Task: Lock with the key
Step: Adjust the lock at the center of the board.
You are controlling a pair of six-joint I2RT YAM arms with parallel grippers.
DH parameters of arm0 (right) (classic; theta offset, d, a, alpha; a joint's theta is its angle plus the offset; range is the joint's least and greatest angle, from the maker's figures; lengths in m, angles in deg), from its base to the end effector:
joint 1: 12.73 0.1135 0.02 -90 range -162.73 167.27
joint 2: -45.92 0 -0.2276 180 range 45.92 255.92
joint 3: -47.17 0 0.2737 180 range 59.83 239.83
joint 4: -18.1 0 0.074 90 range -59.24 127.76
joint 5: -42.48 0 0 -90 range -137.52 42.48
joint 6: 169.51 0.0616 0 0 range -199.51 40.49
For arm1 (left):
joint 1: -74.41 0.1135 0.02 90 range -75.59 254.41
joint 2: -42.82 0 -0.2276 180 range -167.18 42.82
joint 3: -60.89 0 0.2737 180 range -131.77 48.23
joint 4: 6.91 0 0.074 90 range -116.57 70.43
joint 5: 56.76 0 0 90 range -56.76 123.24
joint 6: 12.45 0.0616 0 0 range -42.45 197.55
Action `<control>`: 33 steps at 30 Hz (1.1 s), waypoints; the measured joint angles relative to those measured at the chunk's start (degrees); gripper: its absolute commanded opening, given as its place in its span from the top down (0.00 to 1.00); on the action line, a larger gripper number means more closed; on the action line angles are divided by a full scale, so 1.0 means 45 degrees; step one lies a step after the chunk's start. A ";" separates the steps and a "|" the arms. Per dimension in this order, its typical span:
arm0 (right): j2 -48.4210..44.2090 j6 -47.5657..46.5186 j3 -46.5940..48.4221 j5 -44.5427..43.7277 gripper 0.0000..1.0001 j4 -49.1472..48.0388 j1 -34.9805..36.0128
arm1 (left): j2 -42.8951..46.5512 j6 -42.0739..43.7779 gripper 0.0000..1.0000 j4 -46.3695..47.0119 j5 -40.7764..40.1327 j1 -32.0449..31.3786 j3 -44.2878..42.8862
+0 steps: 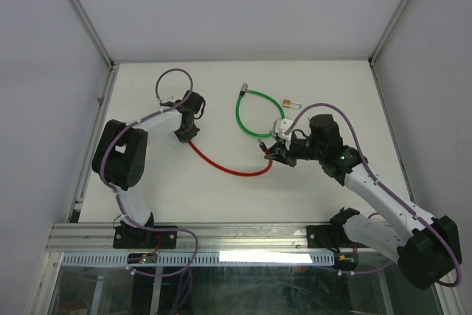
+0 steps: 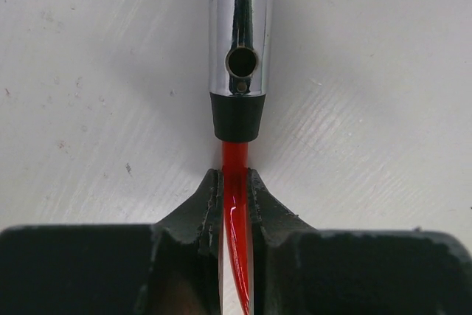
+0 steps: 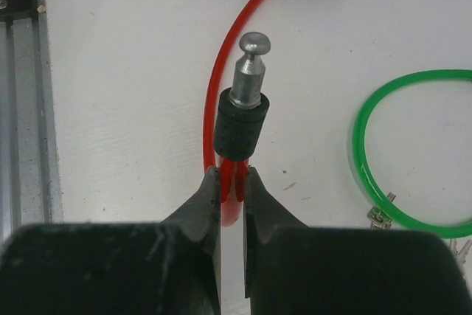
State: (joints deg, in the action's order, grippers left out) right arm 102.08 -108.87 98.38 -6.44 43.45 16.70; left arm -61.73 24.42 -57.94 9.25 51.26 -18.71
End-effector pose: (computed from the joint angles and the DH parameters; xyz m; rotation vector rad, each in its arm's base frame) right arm 0.2152 0.1679 0.2182 -1.3522 1.5268 0.7478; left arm 0.3380 -0.1173 0.0919 -0.7618 2.5739 0.2446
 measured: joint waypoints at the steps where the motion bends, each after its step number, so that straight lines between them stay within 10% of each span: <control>1: 0.0000 0.0015 0.0000 0.0121 1.00 0.0000 0.0000 | 0.0044 -0.0005 1.00 0.0005 0.0010 0.0000 0.0000; 17: 0.0962 0.0690 0.0000 0.2365 0.89 0.0194 -0.0024 | 0.7091 0.2477 1.00 0.4741 -0.1020 -0.1724 0.4017; 33: 0.1035 0.0937 0.0296 0.4347 0.39 0.0918 -0.0185 | 0.9913 0.8937 1.00 1.2837 -0.4507 -0.6805 0.7397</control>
State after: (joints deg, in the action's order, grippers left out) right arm 106.74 -104.65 99.71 13.12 47.58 15.87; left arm -17.12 64.64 -0.17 -11.03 20.63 14.58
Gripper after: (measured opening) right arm 0.590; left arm 0.105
